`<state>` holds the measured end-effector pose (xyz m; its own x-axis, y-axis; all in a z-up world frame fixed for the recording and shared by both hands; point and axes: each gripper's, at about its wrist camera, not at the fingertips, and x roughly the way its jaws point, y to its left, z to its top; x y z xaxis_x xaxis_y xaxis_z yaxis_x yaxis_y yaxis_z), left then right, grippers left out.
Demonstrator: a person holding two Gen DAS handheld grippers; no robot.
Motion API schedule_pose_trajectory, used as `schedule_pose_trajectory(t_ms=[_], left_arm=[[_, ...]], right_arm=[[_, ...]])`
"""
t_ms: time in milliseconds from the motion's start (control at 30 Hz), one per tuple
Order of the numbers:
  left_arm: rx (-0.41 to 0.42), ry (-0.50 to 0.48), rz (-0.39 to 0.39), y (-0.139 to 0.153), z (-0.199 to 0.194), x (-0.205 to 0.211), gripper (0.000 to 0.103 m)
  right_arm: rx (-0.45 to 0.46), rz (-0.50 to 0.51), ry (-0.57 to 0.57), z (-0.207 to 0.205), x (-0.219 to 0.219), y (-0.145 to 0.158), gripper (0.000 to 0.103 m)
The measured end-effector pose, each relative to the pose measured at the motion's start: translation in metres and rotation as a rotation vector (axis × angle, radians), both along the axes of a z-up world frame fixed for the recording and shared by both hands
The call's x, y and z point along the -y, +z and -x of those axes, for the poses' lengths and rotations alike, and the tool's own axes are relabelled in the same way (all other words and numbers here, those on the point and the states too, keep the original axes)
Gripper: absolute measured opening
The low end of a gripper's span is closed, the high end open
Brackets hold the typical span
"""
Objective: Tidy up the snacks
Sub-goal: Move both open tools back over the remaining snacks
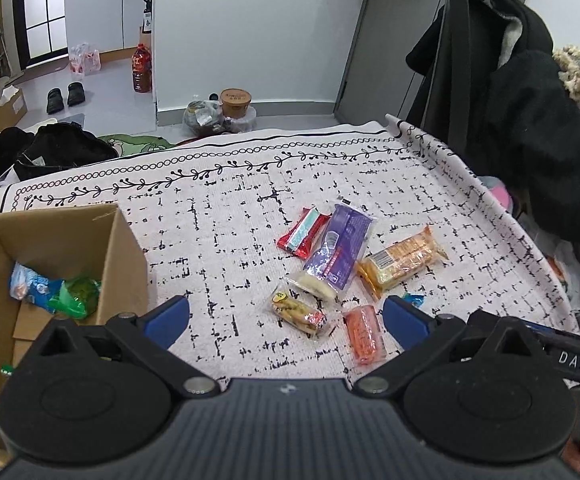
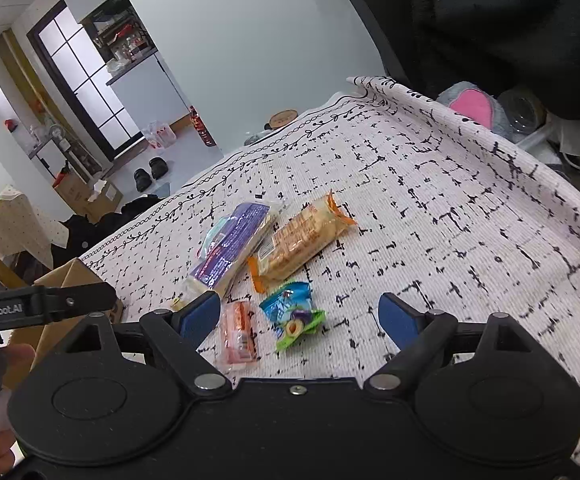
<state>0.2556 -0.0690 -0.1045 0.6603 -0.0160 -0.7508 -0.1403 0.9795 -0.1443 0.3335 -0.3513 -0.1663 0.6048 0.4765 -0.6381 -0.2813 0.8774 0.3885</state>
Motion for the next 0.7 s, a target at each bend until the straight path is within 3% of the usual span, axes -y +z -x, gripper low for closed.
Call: schedule_pose_trajectory(t_ms=[333,700], left_arm=[[-0.043,0.006,-0.017,-0.022,-0.026,0.011,0.1],[-0.1,0.04,0.004,-0.052,-0.051,0.013,0.082]], right_arm=[[-0.029,0.006,0.052,-0.014,-0.012,-0.02,0.082],[-0.069,0.009,0.087,-0.024,-0.021,-0.036,0.074]])
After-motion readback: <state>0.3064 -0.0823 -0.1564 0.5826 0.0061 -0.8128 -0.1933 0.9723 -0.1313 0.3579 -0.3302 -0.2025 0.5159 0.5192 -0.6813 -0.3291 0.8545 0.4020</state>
